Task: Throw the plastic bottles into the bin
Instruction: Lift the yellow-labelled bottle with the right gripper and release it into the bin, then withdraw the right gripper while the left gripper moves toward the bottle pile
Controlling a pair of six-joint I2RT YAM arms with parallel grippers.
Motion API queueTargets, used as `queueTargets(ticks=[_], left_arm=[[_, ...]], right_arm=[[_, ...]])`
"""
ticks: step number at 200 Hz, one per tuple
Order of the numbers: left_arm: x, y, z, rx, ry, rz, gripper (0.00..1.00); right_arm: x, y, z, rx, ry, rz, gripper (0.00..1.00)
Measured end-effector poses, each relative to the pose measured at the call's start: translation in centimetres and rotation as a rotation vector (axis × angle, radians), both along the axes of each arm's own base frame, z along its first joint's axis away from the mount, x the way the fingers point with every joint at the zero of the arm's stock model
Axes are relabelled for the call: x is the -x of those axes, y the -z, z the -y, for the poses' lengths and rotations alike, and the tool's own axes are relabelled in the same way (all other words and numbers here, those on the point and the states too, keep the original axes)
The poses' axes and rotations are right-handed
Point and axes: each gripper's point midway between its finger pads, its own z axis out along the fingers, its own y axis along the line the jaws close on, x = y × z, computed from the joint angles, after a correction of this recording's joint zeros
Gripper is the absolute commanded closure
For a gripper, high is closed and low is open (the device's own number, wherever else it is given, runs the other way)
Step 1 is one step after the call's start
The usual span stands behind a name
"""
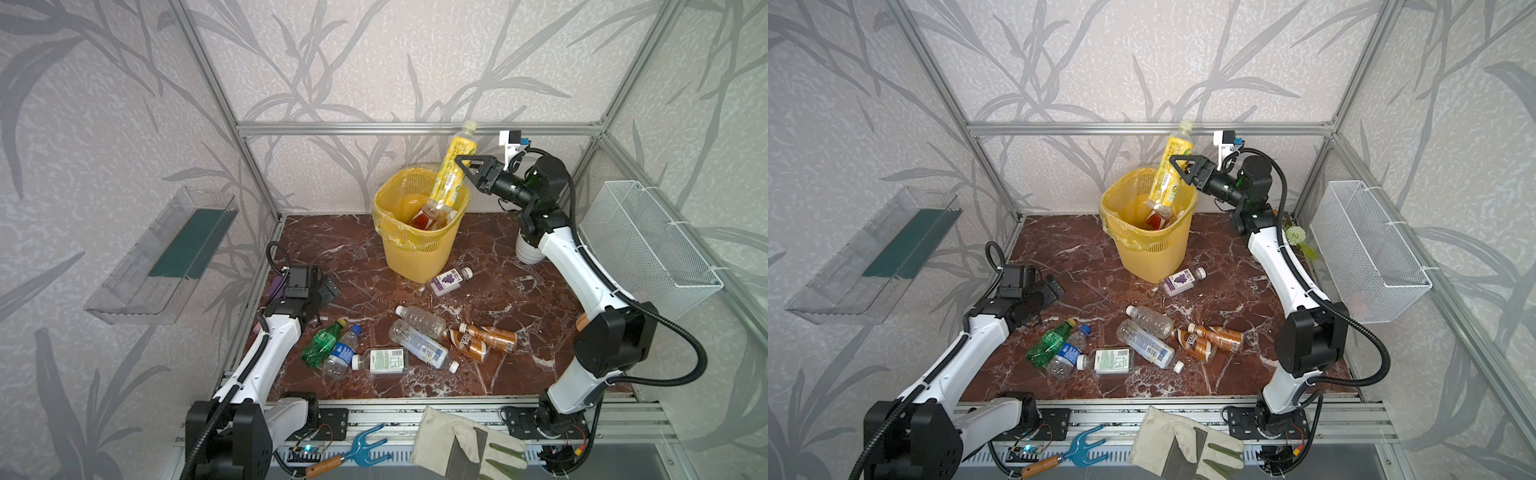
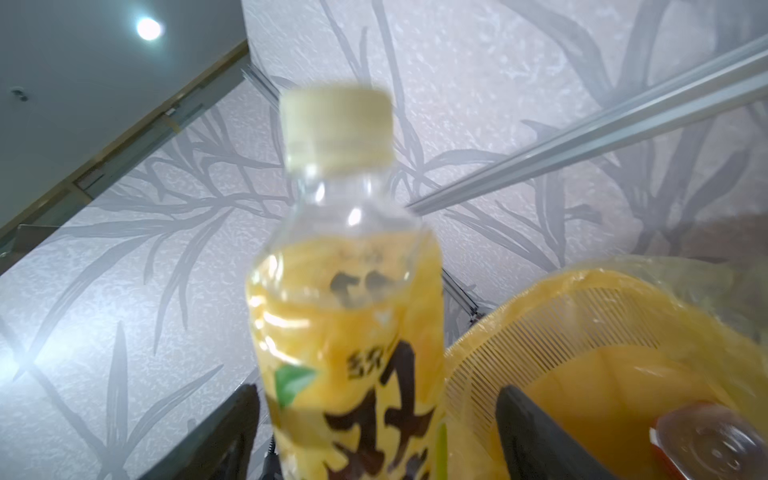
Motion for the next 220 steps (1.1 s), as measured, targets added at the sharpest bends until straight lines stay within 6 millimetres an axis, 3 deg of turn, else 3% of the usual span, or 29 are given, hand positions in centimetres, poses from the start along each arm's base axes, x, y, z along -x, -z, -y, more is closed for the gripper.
queueTargets(ticks=[28, 56, 76, 94, 118, 138, 157, 183, 199, 220], left_arm=[[-0.2, -0.2, 0.3, 0.007, 0.022, -0.001, 0.01], [-0.1, -0.3, 0.4, 0.01, 0.035, -0.011, 0.01], [0.1, -0.3, 0.2, 0.003, 0.03, -0.021, 0.01], [0.5, -0.5, -0.1, -0.009, 0.016, -0.021, 0.01], [1.3, -0.9, -0.7, -0.015, -0.029, -0.021, 0.01], [2.6, -0.9, -1.0, 0.014, -0.092, -0.024, 0.01], [4.3, -0.4, -1.0, 0.067, -0.161, -0.02, 0.01], [6.7, 0.4, -1.0, 0.156, -0.262, 0.001, 0.01], [7.7, 0.7, -1.0, 0.182, -0.297, -0.003, 0.01], [8.4, 0.9, -1.1, 0.182, -0.311, -0.029, 0.01]], right_arm=[[-3.2, 3.9, 3.2, 0.038, 0.127, -0.144, 0.01], [-3.8, 4.2, 6.6, 0.11, 0.257, -0.159, 0.01], [-1.9, 2.2, 8.4, 0.142, 0.309, -0.118, 0.01], [1.3, 0.4, 9.4, 0.162, 0.335, -0.048, 0.01], [6.0, 0.9, 10.3, 0.209, 0.351, 0.008, 0.01], [8.2, 4.8, 10.5, 0.256, 0.35, -0.011, 0.01], [9.0, 11.2, 11.2, 0.317, 0.356, -0.112, 0.01], [10.1, 19.4, 13.8, 0.385, 0.41, -0.287, 0.01], [11.2, 22.1, 15.2, 0.405, 0.44, -0.344, 0.01], [12.1, 23.1, 16.7, 0.404, 0.478, -0.359, 0.01]])
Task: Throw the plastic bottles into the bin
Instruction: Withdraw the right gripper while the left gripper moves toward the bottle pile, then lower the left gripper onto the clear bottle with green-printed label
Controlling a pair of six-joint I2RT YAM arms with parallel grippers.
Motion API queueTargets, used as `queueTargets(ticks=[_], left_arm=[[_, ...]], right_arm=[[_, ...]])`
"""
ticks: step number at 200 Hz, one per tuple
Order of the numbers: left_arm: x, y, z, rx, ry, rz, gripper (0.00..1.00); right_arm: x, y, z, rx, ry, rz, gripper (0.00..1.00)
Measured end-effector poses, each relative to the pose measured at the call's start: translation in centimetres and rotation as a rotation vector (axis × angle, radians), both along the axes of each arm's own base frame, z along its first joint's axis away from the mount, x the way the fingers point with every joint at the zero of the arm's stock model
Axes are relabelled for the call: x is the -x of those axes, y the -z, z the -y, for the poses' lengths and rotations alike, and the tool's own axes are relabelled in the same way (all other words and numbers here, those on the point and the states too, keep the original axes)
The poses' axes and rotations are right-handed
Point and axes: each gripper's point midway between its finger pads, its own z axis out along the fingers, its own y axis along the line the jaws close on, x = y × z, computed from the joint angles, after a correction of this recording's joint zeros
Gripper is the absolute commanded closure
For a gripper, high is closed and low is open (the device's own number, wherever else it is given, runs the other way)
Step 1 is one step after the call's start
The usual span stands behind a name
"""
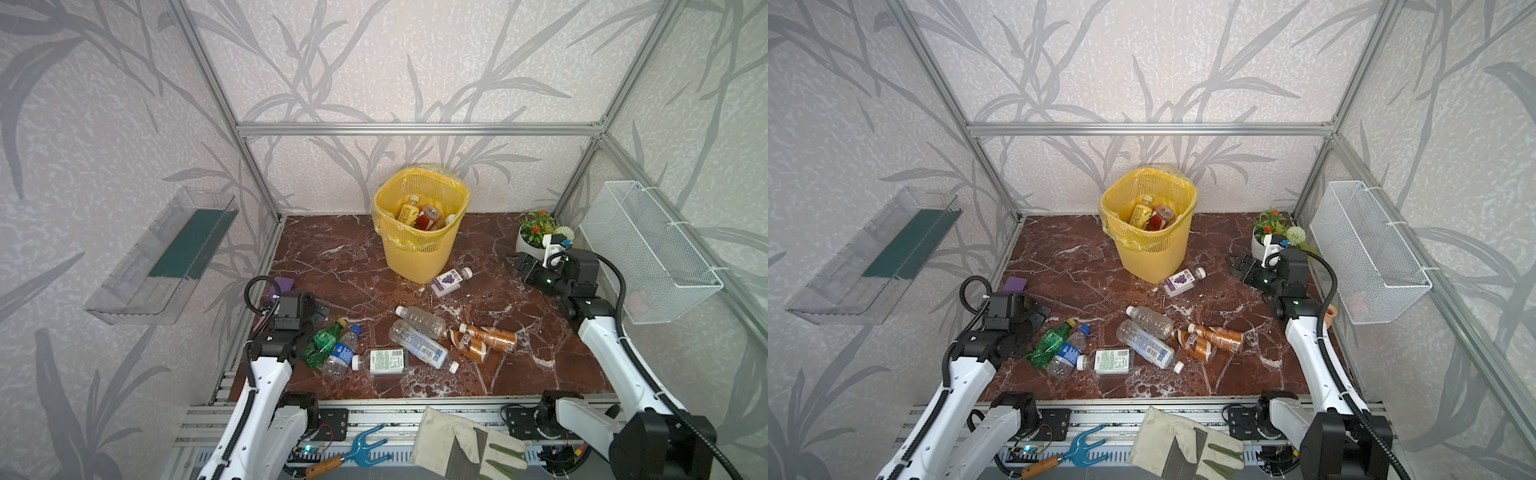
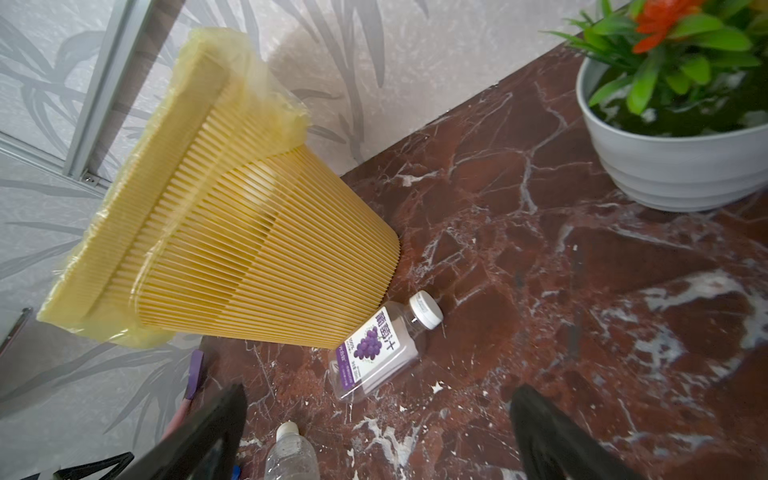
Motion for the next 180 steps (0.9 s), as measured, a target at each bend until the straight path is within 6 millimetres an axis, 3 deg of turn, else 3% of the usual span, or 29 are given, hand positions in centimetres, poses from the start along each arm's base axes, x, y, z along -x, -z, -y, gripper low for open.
queueTargets(ticks=[40, 83, 103, 146, 163, 180], left_arm=[[1.1, 1.5, 0.9, -0.015, 0.065, -0.109, 0.05], [2.0, 2.5, 4.0, -0.04, 0.2, -0.176, 0.05], [2.5, 2.9, 4.4, -0.057, 0.21, -0.216, 0.05], [0.8, -0.9, 6.5, -0.095, 0.298, -0.12, 0.07], [-0.4, -2.5, 9.1, -0.139, 0.442, -0.083, 0.07], [-1.2, -3.3, 13.3, -0.216, 0.674, -0.065, 0.06]], right_arm=[[0.2, 1.1, 1.6, -0.004, 0.043, 0.0, 0.01], [0.1, 2.0, 1.6, -0.031, 0.038, -0.021, 0.01], [-0.1, 2.0, 1.5, -0.046, 0.038, -0.022, 0.01], [-0.2, 2.0, 1.5, -0.054, 0.034, -0.015, 0.01], [-0.2, 2.2, 1.4, -0.057, 0.032, -0.021, 0.01], [-0.3, 2.4, 1.4, -0.062, 0.029, -0.025, 0.01]])
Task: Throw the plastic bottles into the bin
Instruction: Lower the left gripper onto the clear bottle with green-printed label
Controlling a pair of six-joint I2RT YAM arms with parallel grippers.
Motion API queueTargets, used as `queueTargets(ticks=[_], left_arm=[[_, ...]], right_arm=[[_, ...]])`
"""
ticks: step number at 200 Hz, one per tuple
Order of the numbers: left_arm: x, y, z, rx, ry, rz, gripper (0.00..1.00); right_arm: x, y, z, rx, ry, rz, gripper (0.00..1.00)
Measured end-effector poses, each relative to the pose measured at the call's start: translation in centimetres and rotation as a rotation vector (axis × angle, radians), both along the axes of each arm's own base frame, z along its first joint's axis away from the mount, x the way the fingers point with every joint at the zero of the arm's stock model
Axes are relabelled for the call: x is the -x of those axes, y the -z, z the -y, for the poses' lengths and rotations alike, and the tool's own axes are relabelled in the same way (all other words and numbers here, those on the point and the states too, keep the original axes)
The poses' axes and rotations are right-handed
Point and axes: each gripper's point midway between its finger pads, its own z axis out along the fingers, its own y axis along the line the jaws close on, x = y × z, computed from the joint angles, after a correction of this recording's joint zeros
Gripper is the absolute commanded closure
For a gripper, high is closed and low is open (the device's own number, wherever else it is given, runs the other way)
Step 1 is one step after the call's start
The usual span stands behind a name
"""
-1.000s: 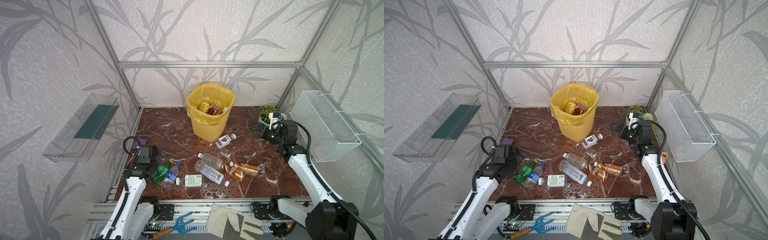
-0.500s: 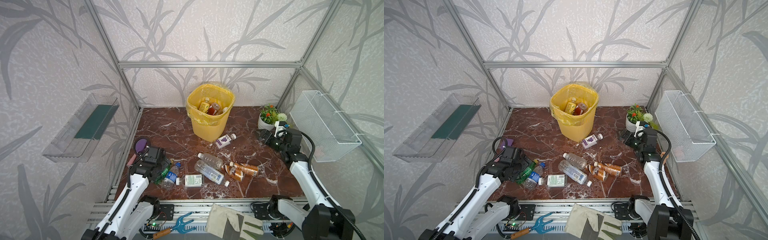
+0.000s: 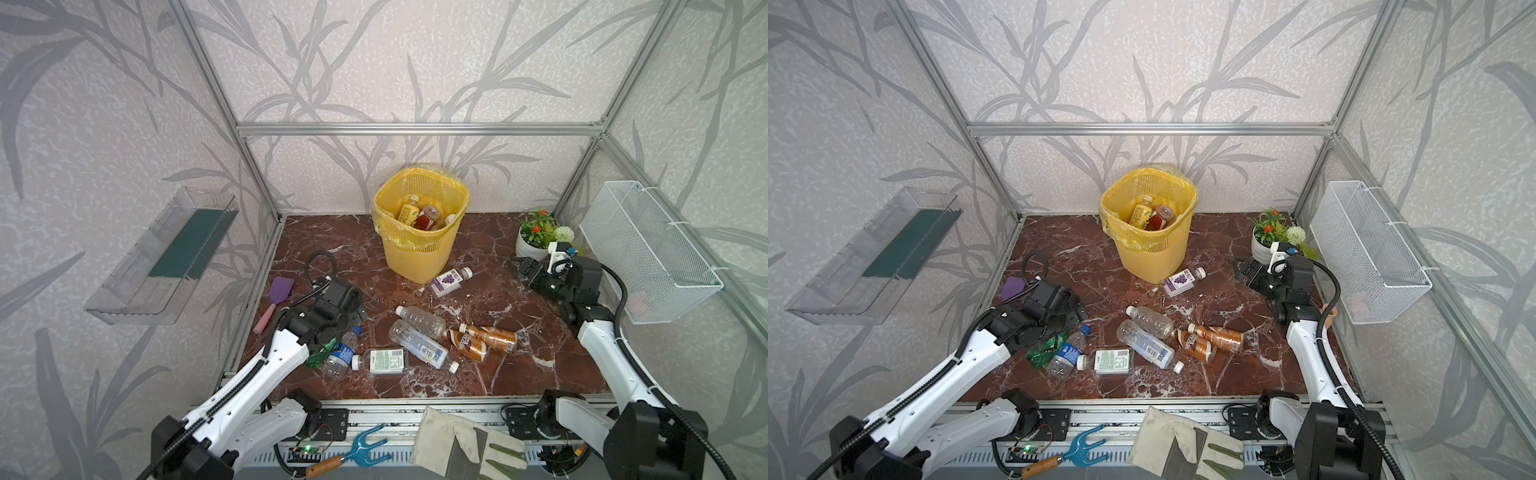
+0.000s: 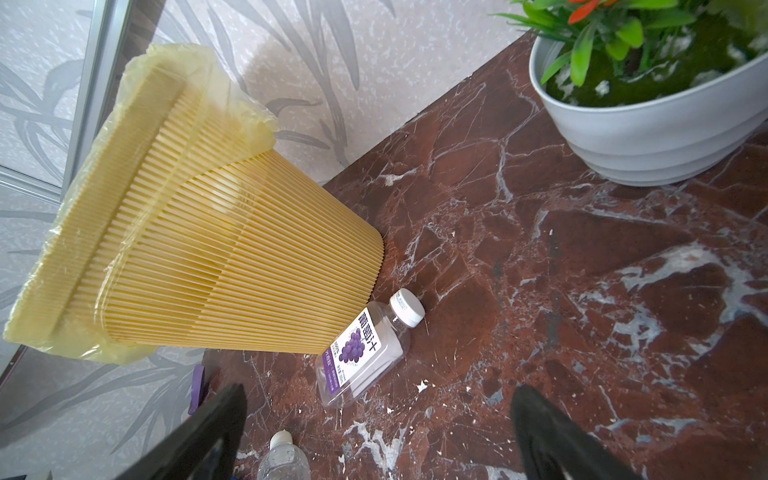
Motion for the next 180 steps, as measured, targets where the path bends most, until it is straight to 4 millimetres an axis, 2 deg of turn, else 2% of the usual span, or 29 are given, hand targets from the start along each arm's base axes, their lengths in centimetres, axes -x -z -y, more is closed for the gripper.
queueTargets(ticks=[29, 48, 62, 78, 105, 138, 158, 180], left_arm=[[0.0, -0.2, 7.9, -0.163, 0.421, -0.005, 0.06], [0.6, 1.3, 11.0, -0.26, 0.611, -0.029, 0.07], [1.4, 2.9, 11.2, -0.313, 0.697, -0.061, 0.07], [2.6, 4.3, 10.0, -0.35, 0.752, -0.094, 0.08], [4.5, 4.2, 9.1, -0.323, 0.848, -0.08, 0.13], [6.4, 3.3, 10.4, -0.265, 1.007, -0.048, 0.14], [7.3, 4.3, 11.3, -0.252, 1.084, -0.085, 0.14], [8.1, 6.2, 11.7, -0.264, 1.137, -0.169, 0.14]], right_arm=[[-0.1, 0.2, 0.1, -0.002, 0.001, -0.007, 0.01], [-0.1, 0.2, 0.1, -0.002, -0.001, -0.005, 0.01], [-0.1, 0.2, 0.1, 0.0, -0.005, -0.004, 0.01], [-0.1, 0.2, 0.2, 0.003, -0.005, -0.003, 0.01], [0.0, 0.2, 0.2, 0.004, -0.01, -0.001, 0.01], [-0.1, 0.6, 0.0, -0.009, -0.023, -0.013, 0.01], [-0.2, 0.8, -0.1, -0.016, -0.03, -0.018, 0.01], [-0.1, 0.7, -0.2, -0.019, -0.036, -0.017, 0.01]])
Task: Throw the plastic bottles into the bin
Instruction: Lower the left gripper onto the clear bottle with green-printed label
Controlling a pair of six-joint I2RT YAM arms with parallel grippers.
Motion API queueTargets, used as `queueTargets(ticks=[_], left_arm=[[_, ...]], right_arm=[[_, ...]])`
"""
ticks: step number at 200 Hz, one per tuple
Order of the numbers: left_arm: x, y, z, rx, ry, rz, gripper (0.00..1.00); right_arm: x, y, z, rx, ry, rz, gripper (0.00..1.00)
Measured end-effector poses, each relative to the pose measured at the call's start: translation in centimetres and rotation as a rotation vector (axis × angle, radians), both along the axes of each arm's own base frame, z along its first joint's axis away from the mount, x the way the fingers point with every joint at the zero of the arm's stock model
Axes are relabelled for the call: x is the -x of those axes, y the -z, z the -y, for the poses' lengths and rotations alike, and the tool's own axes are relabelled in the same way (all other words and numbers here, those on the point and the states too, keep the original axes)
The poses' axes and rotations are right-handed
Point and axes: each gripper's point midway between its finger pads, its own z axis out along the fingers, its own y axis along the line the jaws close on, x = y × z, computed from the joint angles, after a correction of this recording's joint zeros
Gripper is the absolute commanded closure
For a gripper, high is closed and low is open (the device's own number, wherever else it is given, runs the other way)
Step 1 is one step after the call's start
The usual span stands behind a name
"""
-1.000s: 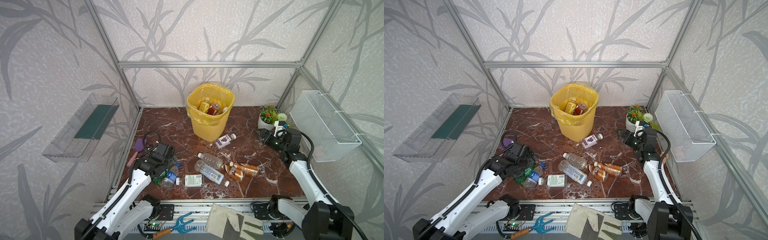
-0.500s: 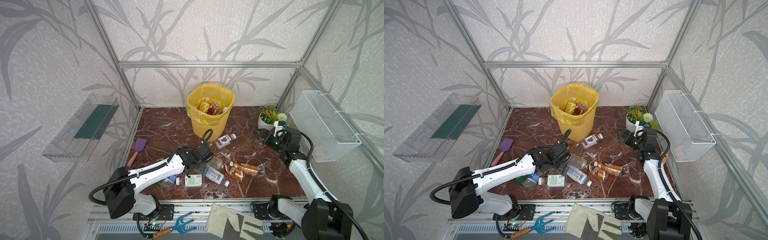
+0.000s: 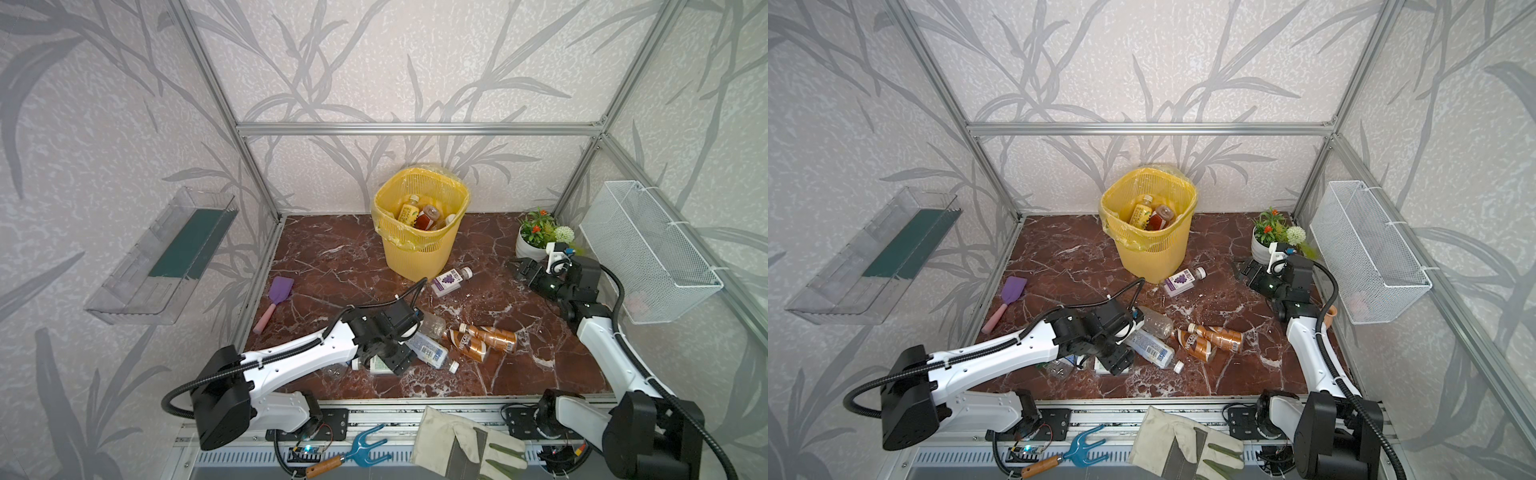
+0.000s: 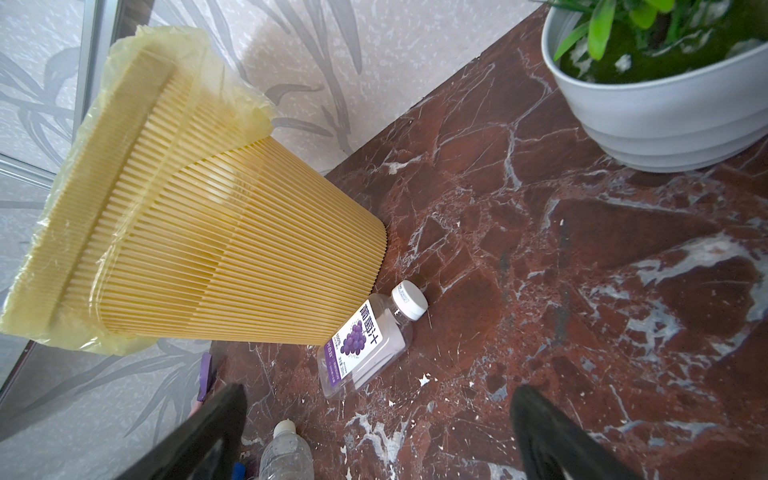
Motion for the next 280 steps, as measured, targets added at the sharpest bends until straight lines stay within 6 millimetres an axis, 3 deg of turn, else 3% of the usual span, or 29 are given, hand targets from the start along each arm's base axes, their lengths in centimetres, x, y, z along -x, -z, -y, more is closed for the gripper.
queueTargets(ticks=[20, 85, 133, 198, 246, 280], left_arm=[[0.2, 0.9, 0.1, -0.051, 0.021, -0.034, 0.15], [-0.9, 1.2, 0.3, -0.144, 0.106, -0.011, 0.15], [-0.2, 1.6, -2.5, -0.296, 0.328, -0.003, 0.14], [0.8, 3.1, -4.3, -0.293, 0.483, -0.032, 0.15], [0.0, 3.5, -3.2, -0.211, 0.521, -0.027, 0.19], [0.5, 5.1, -2.5, -0.198, 0.546, -0.091, 0.19]], right_arm=[[0.0, 0.0, 0.0, -0.001, 0.0, 0.001, 0.01], [-0.2, 0.6, -0.1, -0.016, -0.017, -0.018, 0.01], [-0.2, 0.8, 0.0, -0.022, -0.016, -0.022, 0.01], [-0.3, 0.8, 0.0, -0.028, -0.022, -0.023, 0.01], [-0.3, 0.8, 0.0, -0.029, -0.021, -0.023, 0.01], [-0.3, 0.8, 0.0, -0.032, -0.019, -0.024, 0.01]])
